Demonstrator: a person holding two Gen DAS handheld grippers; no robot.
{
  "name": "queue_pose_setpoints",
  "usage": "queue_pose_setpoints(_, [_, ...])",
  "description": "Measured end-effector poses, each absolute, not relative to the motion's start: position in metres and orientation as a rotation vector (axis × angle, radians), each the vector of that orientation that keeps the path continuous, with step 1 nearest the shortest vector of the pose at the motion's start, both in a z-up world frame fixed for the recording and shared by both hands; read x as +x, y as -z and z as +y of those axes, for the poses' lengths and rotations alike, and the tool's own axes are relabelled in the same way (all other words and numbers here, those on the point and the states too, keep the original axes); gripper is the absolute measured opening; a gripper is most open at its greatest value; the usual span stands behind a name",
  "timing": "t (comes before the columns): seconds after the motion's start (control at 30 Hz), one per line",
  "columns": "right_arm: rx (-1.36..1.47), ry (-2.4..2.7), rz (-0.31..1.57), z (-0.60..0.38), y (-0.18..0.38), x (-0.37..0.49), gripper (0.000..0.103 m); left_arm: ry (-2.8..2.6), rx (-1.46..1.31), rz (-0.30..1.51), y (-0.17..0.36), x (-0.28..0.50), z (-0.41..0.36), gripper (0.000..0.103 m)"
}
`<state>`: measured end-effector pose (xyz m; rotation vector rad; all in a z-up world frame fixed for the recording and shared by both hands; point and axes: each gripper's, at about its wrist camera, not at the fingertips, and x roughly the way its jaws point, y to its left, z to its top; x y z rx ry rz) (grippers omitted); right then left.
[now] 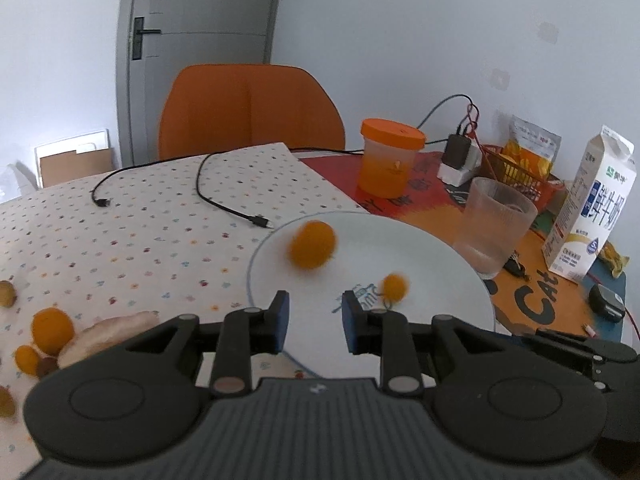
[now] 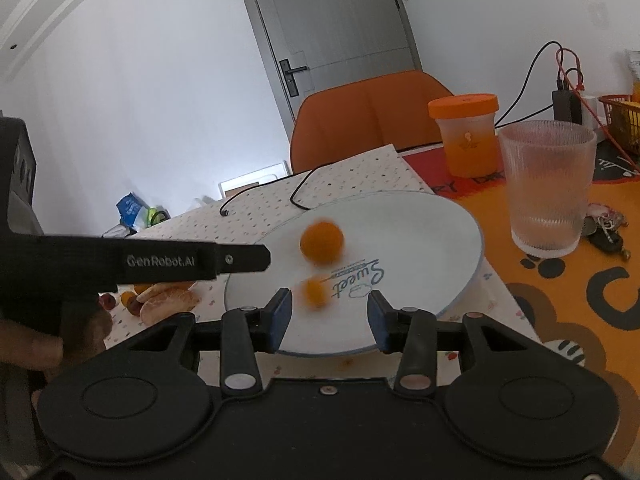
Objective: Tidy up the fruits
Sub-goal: 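Withdraw both open tools from the plate back toward the fruit pile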
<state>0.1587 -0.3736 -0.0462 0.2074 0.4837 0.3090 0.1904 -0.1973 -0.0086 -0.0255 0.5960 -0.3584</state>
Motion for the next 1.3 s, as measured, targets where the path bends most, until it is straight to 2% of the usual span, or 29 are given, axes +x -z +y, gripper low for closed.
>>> queue_pose_setpoints(0.2, [0.203,-0.320,0.481,-0.371,0.043,0.156,0.043,0.314,-0.053,0.586,0.002,0.177,-0.175,0.029])
queue_pose_setpoints(0.33, [0.197,-0.328,0.483,-0.367,0.042,0.154,0.043,0.275,-0.079,0.572,-0.002,0.164,-0.155,0.042])
queue_pose_setpoints(0.57, [0.188,-0.349,0.494,-0.358,0.040,0.151,0.046,0.190,-0.105,0.565,-0.003,0.143,-0.121,0.058])
queue_pose_setpoints(0.63, [0.182,-0.355,0.490,-0.355,0.038,0.150,0.050,0.155,-0.100,0.566,-0.003,0.138,-0.112,0.072])
queue_pose_setpoints(0.73, [0.174,-0.362,0.486,-0.350,0.035,0.148,0.056,0.116,-0.095,0.549,-0.003,0.129,-0.100,0.080])
queue_pose_setpoints(0.87, [0.160,-0.373,0.483,-0.341,0.032,0.145,0.061,0.083,-0.103,0.543,-0.003,0.118,-0.084,0.083])
queue_pose_setpoints(1.0, [0.154,-0.374,0.484,-0.332,0.030,0.142,0.073,0.060,-0.123,0.535,-0.001,0.110,-0.068,0.089])
queue_pose_setpoints(1.13, [0.169,-0.375,0.473,-0.324,0.028,0.138,0.092,0.025,-0.152,0.523,0.000,0.100,-0.052,0.091])
queue_pose_setpoints(1.3, [0.179,-0.387,0.458,-0.313,0.023,0.133,0.103,-0.017,-0.159,0.522,0.001,0.090,-0.033,0.092])
